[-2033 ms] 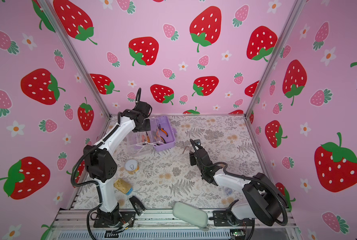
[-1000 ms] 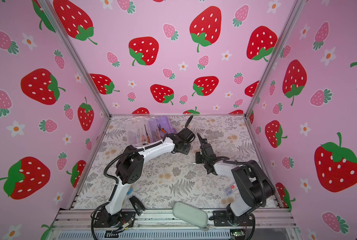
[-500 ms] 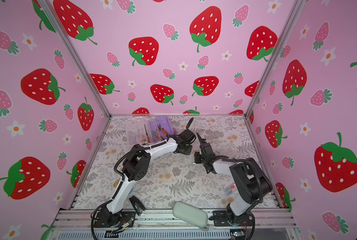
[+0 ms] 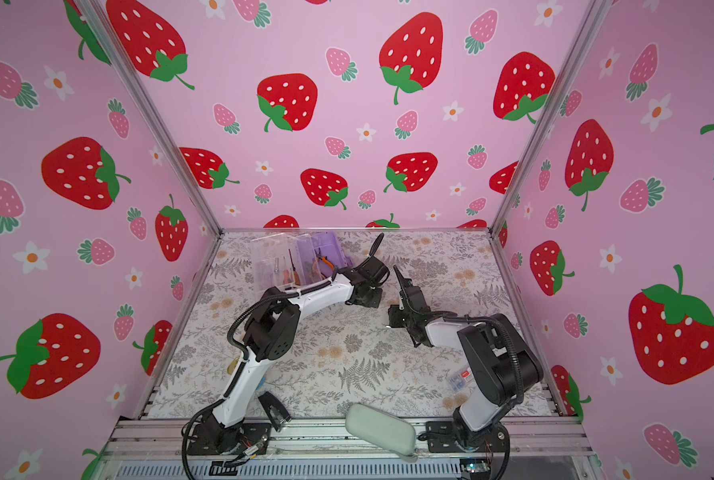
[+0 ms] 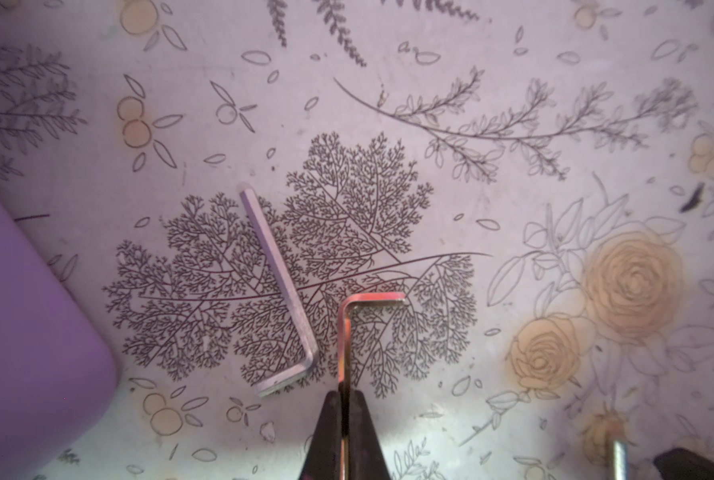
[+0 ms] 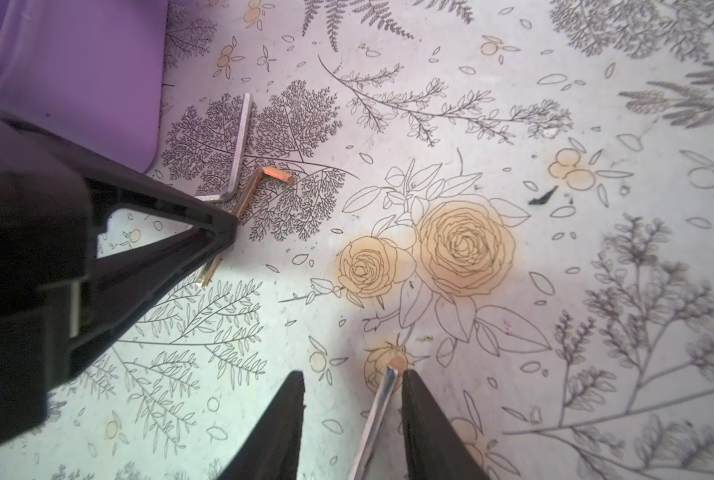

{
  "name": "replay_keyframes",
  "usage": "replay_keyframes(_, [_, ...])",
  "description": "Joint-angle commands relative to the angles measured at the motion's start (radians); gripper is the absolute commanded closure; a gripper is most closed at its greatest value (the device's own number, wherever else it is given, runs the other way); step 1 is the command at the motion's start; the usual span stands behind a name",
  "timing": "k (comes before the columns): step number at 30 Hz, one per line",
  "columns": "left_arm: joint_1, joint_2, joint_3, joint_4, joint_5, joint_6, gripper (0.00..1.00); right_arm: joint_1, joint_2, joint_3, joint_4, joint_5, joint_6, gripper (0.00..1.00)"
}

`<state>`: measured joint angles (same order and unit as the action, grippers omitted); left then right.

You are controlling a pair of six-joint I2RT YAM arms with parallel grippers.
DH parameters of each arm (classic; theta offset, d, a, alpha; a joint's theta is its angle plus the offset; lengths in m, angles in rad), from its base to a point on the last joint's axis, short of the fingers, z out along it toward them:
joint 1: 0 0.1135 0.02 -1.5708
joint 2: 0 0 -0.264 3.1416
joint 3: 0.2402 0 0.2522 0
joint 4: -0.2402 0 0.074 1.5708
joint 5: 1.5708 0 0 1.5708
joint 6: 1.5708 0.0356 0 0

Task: Pack the tool kit
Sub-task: 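Carry the gold hex key with the left gripper over the clear tray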

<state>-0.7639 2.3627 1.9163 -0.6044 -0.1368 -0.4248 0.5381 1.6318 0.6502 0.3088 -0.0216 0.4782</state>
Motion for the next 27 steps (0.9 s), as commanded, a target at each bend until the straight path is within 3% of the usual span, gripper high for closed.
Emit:
replay_keyframes(1, [-0.003,-0.054,-0.030,-0.029,0.005,-0.017,1.00,-0.006,0.004,0.019,-0.007,-0.012,0.014,0.59])
replay_keyframes(12, [-0.005,-0.301,-0.183,0.003,-0.054,-0.046,1.00,-0.006,0.089,0.095,-0.119,0.046,-0.004,0.59])
replay_keyframes(19, [-0.003,-0.437,-0.212,-0.011,-0.104,-0.036,1.00,0.018,0.194,0.192,-0.228,0.074,-0.049,0.69])
replay_keyframes(27, [0.041,-0.579,-0.260,-0.093,-0.243,0.018,1.00,0.039,0.140,0.192,-0.267,0.161,-0.073,0.63])
